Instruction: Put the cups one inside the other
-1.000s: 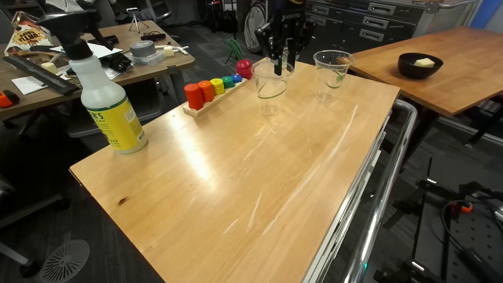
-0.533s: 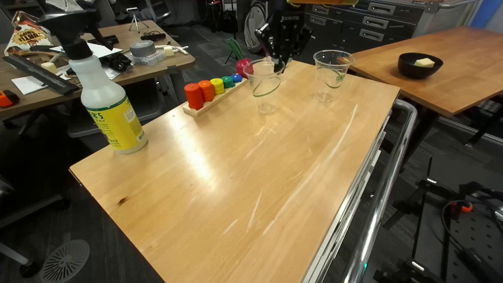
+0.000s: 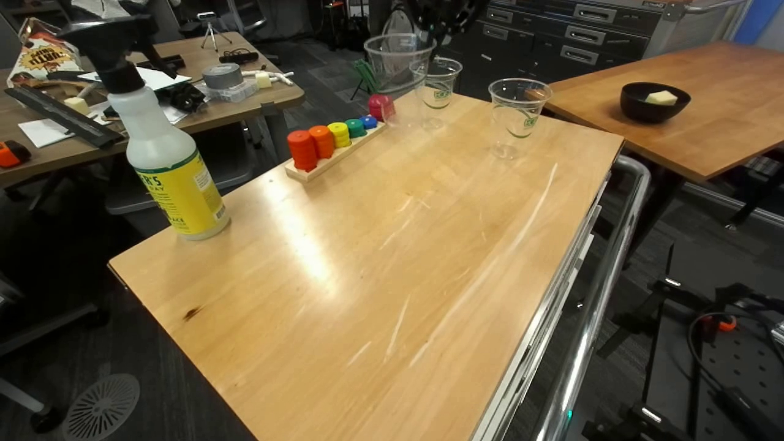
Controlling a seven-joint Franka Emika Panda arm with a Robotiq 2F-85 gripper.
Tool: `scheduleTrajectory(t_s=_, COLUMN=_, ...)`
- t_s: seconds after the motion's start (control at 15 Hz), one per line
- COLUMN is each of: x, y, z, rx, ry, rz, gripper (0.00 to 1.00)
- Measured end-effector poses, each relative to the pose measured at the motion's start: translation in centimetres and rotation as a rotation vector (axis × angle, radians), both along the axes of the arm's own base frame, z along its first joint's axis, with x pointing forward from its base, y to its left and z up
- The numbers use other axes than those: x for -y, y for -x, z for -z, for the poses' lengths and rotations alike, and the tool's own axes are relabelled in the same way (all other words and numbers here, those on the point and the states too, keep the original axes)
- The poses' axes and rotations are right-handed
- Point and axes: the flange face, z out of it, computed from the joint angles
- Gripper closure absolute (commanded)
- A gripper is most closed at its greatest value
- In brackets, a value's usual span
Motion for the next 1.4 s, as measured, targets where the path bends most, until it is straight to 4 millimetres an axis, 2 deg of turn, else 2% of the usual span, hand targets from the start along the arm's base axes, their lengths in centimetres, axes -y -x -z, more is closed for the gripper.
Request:
scheduleTrajectory(t_s=0.27, x=2.9, y=1.6, z=-7.5, rx=0.133, ry=0.012, rz=0.095, gripper=0.98)
scheduleTrajectory(t_s=0.4, x=5.0, y=2.4, z=-9.6, rx=0.177, ry=0.017, rz=0.161, gripper=0.98)
scheduleTrajectory(t_s=0.53, x=7.3, y=2.8, z=-10.3, rx=0.201, ry=0.025, rz=0.227, gripper=0.98)
scheduleTrajectory(t_s=0.67, x=9.3, y=2.8, z=-9.6, rx=0.199, ry=0.031, rz=0.277, gripper=0.98)
scheduleTrajectory(t_s=0.87, x=10.9, y=2.1, z=-7.1, rx=0.165, ry=0.037, rz=0.313, gripper=0.98)
scheduleTrajectory(t_s=1.07, x=11.3, y=0.5, z=-4.2, rx=0.121, ry=0.040, rz=0.328, gripper=0.98)
scheduleTrajectory(t_s=1.4, x=11.7, y=-2.0, z=-0.4, rx=0.069, ry=0.046, rz=0.341, gripper=0.98)
